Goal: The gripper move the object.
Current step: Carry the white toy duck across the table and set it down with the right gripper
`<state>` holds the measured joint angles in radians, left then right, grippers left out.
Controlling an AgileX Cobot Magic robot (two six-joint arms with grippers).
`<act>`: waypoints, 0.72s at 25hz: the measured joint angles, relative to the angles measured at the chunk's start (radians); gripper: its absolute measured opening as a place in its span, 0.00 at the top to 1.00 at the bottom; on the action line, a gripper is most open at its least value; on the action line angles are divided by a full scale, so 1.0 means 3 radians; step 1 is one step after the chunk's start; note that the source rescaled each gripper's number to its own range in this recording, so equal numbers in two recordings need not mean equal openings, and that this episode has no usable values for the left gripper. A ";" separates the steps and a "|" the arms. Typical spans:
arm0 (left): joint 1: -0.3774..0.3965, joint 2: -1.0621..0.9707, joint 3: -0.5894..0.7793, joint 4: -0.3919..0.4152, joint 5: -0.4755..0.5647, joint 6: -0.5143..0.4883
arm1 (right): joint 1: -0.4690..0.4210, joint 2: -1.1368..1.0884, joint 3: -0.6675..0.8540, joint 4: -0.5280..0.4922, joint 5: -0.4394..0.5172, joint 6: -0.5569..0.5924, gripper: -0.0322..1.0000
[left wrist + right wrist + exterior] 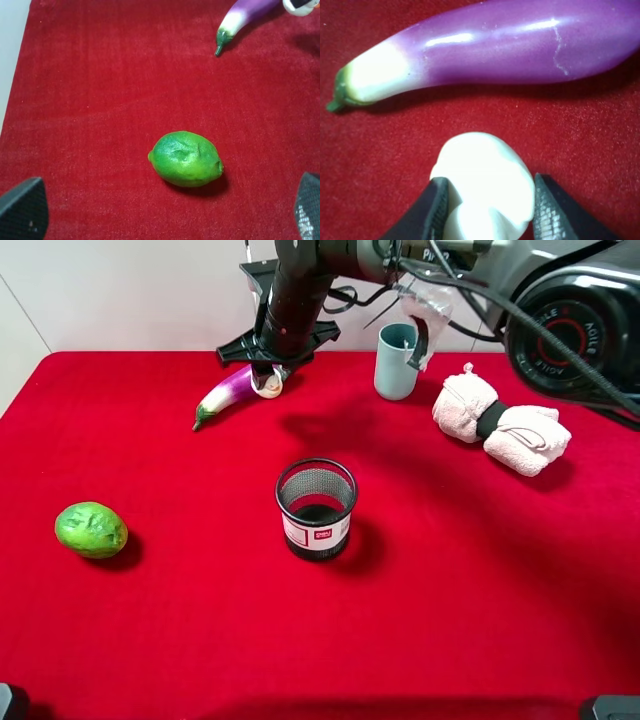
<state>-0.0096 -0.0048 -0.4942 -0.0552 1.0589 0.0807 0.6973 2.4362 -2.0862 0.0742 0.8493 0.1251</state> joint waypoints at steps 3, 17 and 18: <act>0.0000 0.0000 0.0000 0.0000 0.0000 0.0000 | 0.0000 0.0077 0.0000 -0.0008 -0.0043 0.0000 0.97; 0.0000 0.0000 0.0000 0.0000 0.0000 0.0000 | 0.0000 0.0214 0.0000 -0.0168 -0.0185 -0.0007 0.97; 0.0000 0.0000 0.0000 0.0000 0.0000 0.0000 | 0.0000 0.0214 0.0000 -0.0168 -0.0185 -0.0007 0.97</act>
<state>-0.0096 -0.0048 -0.4942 -0.0552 1.0589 0.0807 0.6973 2.5002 -2.0862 0.0237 0.7939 0.1229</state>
